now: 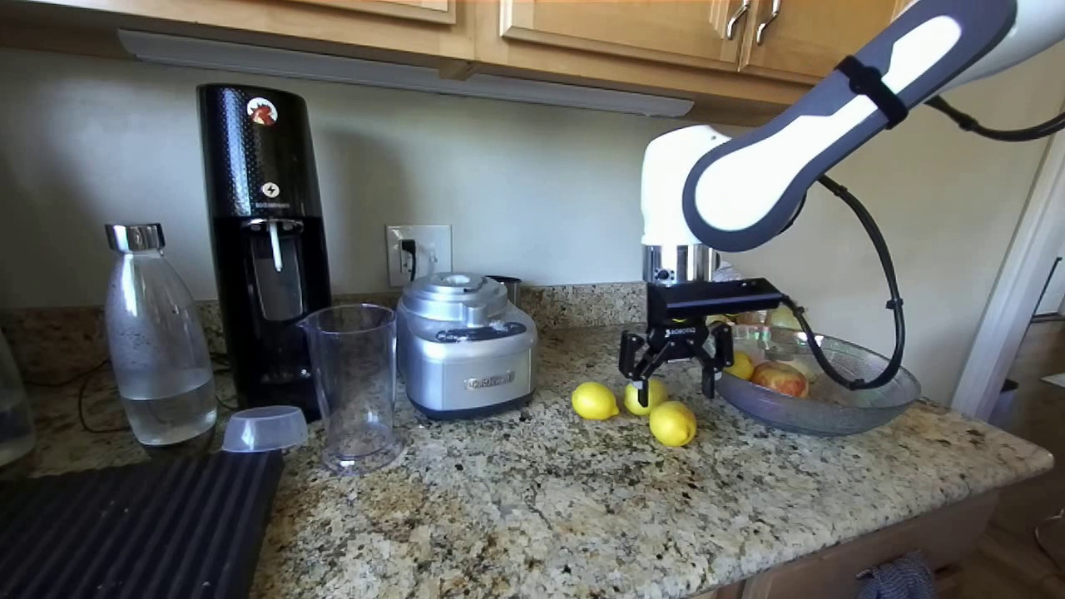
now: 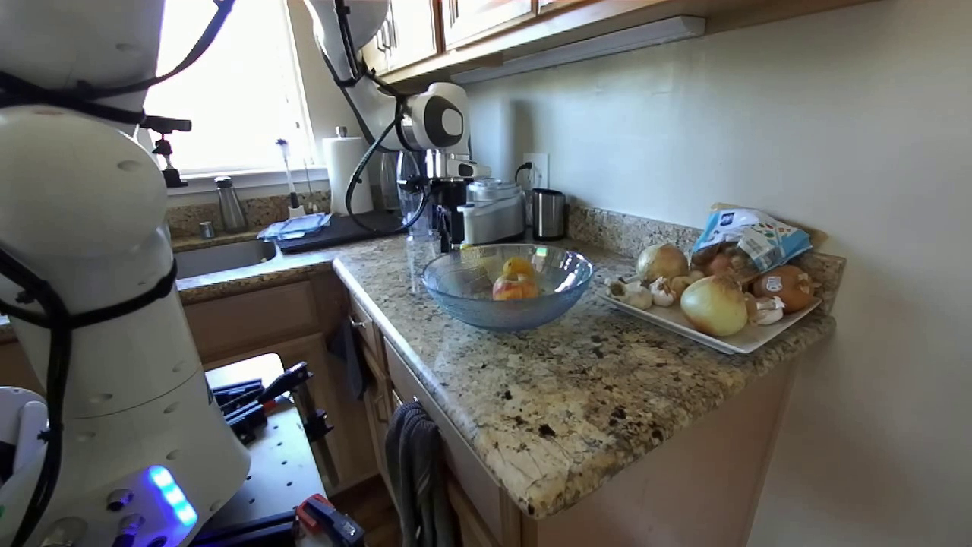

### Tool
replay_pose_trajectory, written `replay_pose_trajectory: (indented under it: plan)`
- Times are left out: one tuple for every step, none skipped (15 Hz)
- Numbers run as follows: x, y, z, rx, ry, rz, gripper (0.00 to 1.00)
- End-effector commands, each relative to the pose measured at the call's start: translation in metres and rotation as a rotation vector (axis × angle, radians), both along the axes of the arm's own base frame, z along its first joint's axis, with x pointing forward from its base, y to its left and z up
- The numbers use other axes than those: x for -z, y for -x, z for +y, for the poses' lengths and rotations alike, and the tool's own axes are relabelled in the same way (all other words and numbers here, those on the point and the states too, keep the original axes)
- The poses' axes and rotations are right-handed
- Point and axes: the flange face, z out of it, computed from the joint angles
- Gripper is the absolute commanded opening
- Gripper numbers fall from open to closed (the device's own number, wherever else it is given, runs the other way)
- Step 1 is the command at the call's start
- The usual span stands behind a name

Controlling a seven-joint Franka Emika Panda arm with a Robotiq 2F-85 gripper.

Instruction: Put the apple and lemons inside the glass bowl

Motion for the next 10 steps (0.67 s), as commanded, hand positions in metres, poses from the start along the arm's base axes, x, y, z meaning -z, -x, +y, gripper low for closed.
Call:
replay_pose_trajectory:
  plan:
    - [0.01, 0.002, 0.001, 0.032, 0.042, -0.001, 1.0]
    - [0.013, 0.002, 0.001, 0.031, 0.049, 0.001, 1.0]
    - [0.016, 0.003, 0.001, 0.031, 0.057, 0.004, 1.0]
    - [0.02, 0.004, 0.001, 0.029, 0.063, 0.011, 1.0]
    - [0.022, 0.004, 0.001, 0.027, 0.067, 0.011, 1.0]
    - [0.023, 0.004, 0.002, 0.017, 0.062, 0.007, 1.0]
    - [0.024, 0.004, 0.002, 0.012, 0.061, 0.002, 1.0]
    - [0.025, 0.004, 0.002, 0.007, 0.059, 0.001, 1.0]
    - [0.027, 0.004, 0.002, 0.007, 0.06, 0.005, 1.0]
    - [0.028, 0.004, 0.002, 0.008, 0.063, 0.007, 1.0]
